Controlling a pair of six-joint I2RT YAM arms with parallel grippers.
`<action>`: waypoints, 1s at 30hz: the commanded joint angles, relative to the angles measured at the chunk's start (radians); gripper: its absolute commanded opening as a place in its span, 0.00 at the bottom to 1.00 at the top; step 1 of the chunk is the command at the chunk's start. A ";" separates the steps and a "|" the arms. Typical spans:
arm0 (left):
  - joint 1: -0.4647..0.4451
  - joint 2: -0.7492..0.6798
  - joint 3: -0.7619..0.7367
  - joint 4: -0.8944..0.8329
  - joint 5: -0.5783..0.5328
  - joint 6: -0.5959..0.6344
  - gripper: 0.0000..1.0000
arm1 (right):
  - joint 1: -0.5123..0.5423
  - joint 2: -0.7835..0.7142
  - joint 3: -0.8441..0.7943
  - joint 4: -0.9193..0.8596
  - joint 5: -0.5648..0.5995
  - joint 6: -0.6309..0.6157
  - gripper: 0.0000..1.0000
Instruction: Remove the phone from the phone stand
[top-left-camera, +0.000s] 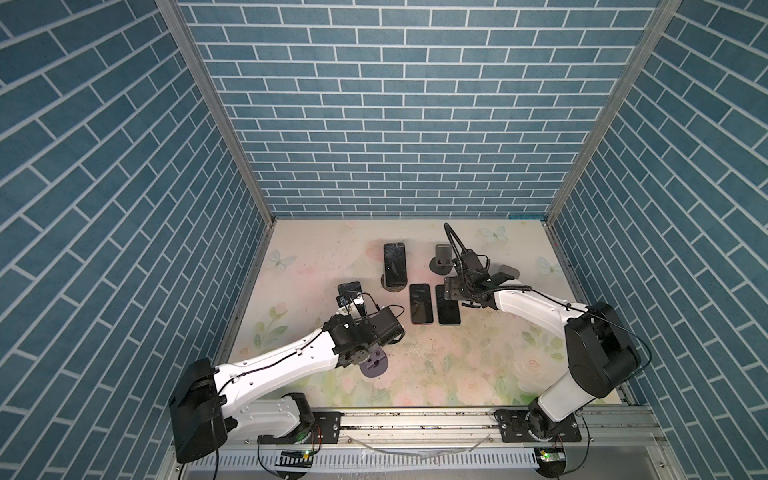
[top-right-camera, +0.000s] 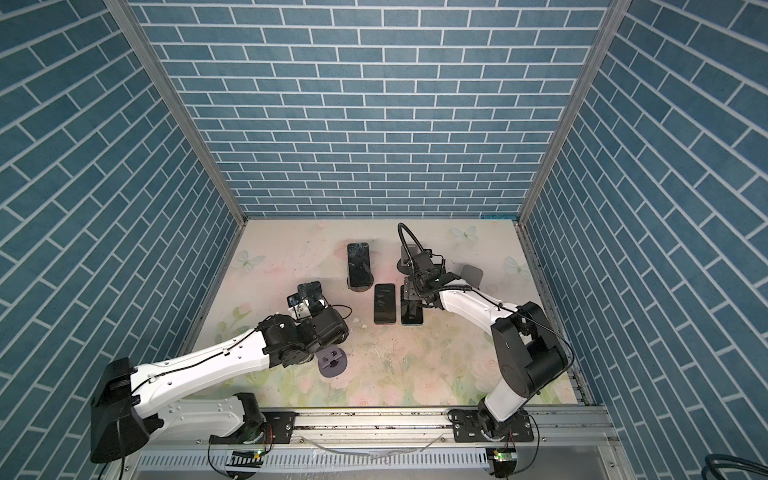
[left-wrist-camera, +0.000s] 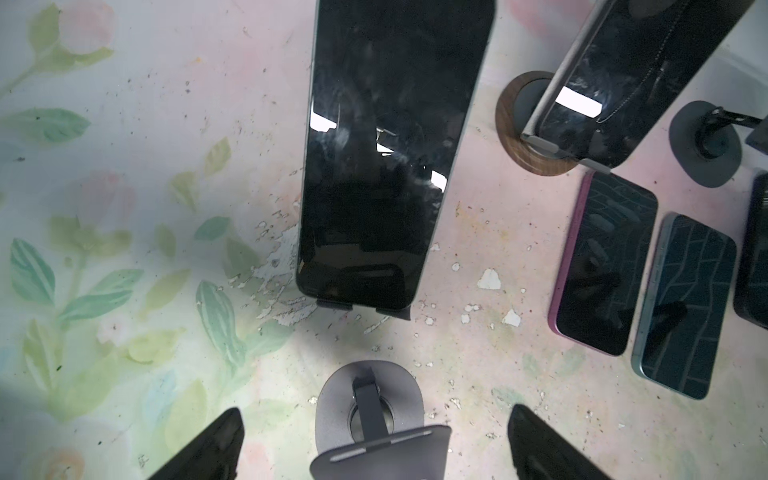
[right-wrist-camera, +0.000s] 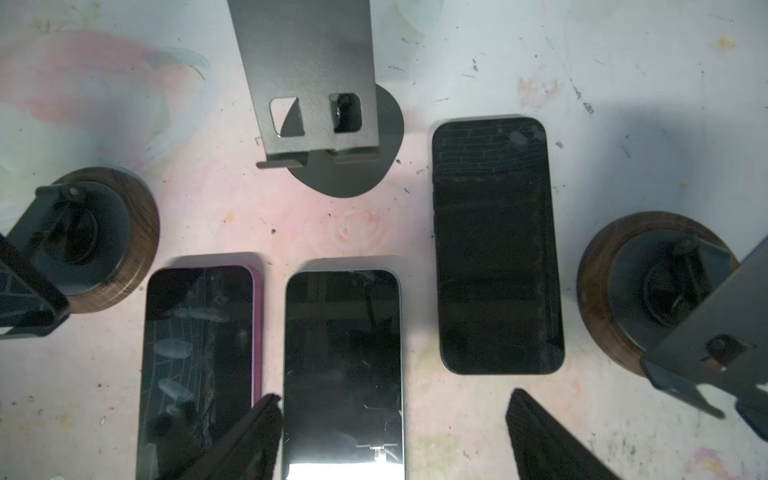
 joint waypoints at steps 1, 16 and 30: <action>-0.019 0.023 -0.014 0.001 -0.001 -0.085 1.00 | -0.012 -0.039 -0.048 0.040 -0.022 0.008 0.86; -0.024 0.089 -0.050 0.079 0.028 -0.157 0.95 | -0.044 -0.076 -0.129 0.090 -0.063 0.013 0.86; -0.021 0.122 -0.048 0.093 0.044 -0.151 0.72 | -0.059 -0.076 -0.153 0.108 -0.090 0.016 0.86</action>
